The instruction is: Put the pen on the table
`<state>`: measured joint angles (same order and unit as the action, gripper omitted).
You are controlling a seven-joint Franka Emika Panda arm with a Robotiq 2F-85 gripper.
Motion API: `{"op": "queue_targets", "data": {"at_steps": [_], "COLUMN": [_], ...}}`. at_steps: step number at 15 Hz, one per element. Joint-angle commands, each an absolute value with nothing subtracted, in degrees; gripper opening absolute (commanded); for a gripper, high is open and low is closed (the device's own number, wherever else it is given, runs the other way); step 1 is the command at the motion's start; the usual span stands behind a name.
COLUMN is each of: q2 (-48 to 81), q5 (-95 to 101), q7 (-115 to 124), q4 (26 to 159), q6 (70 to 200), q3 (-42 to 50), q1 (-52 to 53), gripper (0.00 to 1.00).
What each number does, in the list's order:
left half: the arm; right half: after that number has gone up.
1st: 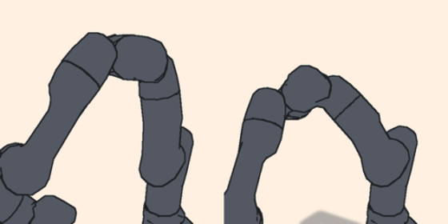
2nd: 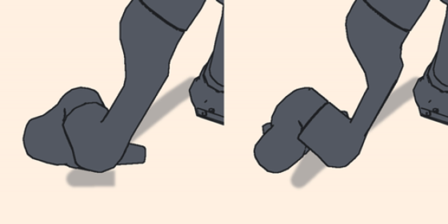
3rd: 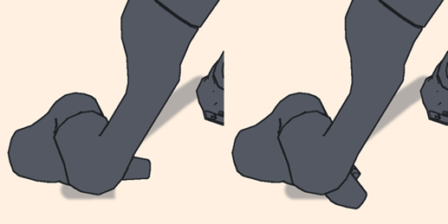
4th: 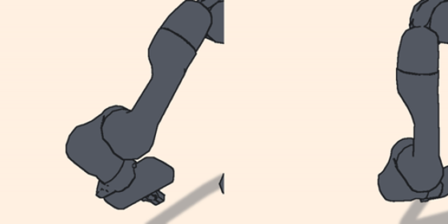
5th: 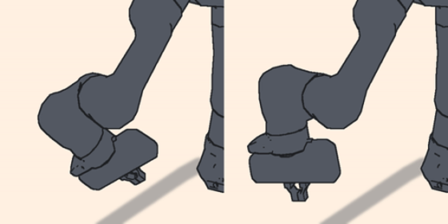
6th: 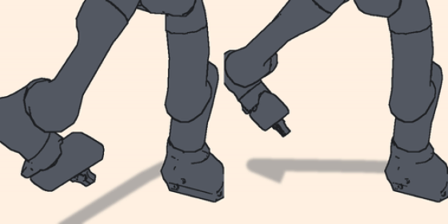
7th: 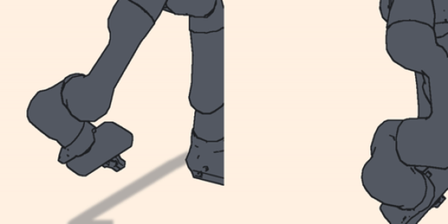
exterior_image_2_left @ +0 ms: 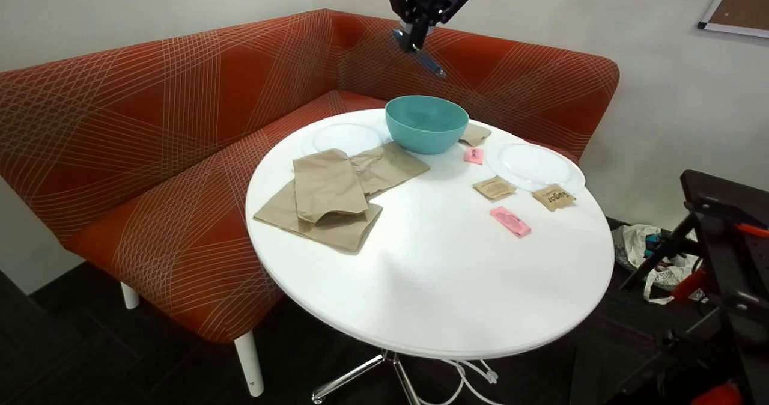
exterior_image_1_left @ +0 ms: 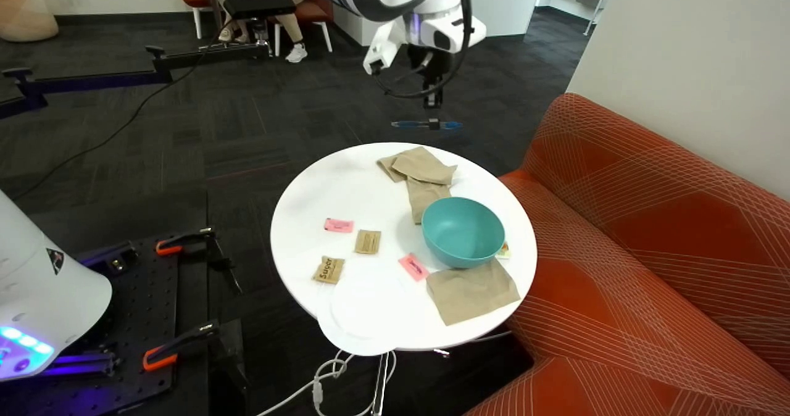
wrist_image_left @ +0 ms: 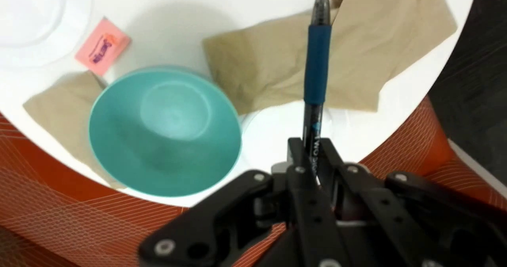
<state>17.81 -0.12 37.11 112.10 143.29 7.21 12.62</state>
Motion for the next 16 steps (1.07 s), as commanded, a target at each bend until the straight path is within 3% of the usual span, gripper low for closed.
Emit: {"op": "queue_targets", "data": {"at_steps": [1, 6, 16], "q2": [12.31, 13.83, 23.29], "q5": [1.49, 2.01, 5.94], "q7": [42.2, 48.93, 56.68], "q4": [119.15, 121.37, 120.37], "q6": [142.2, 143.58, 150.06], "q3": [3.02, -1.88, -2.39], "q1": [14.68, 16.81, 18.47], "gripper": [0.03, 0.03, 0.03]}}
